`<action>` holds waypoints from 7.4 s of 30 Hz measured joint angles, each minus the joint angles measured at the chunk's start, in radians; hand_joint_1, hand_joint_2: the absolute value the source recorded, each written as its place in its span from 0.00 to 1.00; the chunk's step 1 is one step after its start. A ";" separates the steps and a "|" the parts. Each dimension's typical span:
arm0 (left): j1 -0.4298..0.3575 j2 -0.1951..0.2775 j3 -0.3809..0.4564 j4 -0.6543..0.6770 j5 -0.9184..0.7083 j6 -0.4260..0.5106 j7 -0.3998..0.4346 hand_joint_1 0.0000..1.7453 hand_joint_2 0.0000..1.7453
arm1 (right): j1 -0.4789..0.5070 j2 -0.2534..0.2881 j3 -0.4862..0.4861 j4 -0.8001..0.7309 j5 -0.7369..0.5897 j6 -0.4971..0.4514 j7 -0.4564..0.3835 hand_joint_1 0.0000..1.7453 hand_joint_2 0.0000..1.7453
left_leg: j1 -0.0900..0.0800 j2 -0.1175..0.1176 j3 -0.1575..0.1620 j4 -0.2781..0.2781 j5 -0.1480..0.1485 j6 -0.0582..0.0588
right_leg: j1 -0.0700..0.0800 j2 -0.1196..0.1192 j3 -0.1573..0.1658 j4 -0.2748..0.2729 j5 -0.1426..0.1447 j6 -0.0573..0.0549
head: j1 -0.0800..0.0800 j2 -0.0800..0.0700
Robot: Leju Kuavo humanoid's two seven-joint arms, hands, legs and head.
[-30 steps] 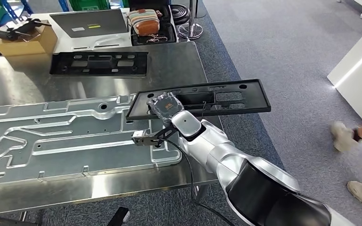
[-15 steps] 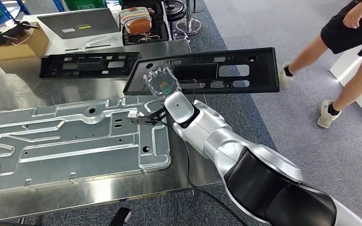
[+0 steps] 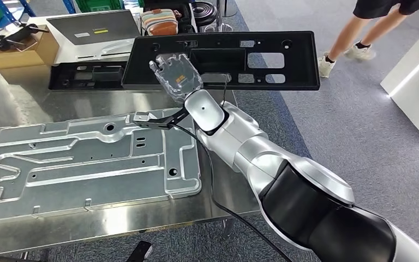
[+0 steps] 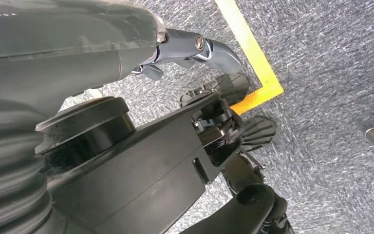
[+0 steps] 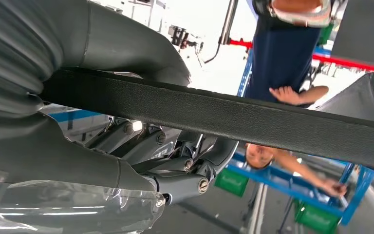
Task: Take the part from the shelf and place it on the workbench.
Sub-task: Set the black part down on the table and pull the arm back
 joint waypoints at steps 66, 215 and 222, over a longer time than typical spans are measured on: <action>0.006 -0.022 -0.121 0.000 -0.104 -0.010 -0.034 0.00 1.00 | -0.224 0.007 0.132 -0.048 -0.312 0.050 0.033 1.00 1.00 | -0.001 0.000 0.000 0.001 0.000 0.000 | -0.001 0.000 0.001 -0.001 0.002 0.002 | 0.000 0.000; 0.038 -0.006 -0.168 0.000 -0.074 0.026 -0.022 0.00 1.00 | -0.001 0.008 -0.018 -0.057 -1.337 -0.122 -0.477 1.00 1.00 | 0.004 -0.002 -0.013 0.017 -0.004 0.000 | 0.001 0.006 -0.013 0.010 0.007 -0.003 | 0.000 0.000; 0.042 -0.006 -0.168 0.000 -0.057 0.031 -0.024 0.00 1.00 | 0.001 0.008 0.089 -0.056 -1.220 -0.058 -0.409 1.00 1.00 | 0.000 -0.005 -0.013 0.016 0.000 0.009 | -0.001 0.004 -0.007 -0.001 0.014 0.003 | 0.000 0.000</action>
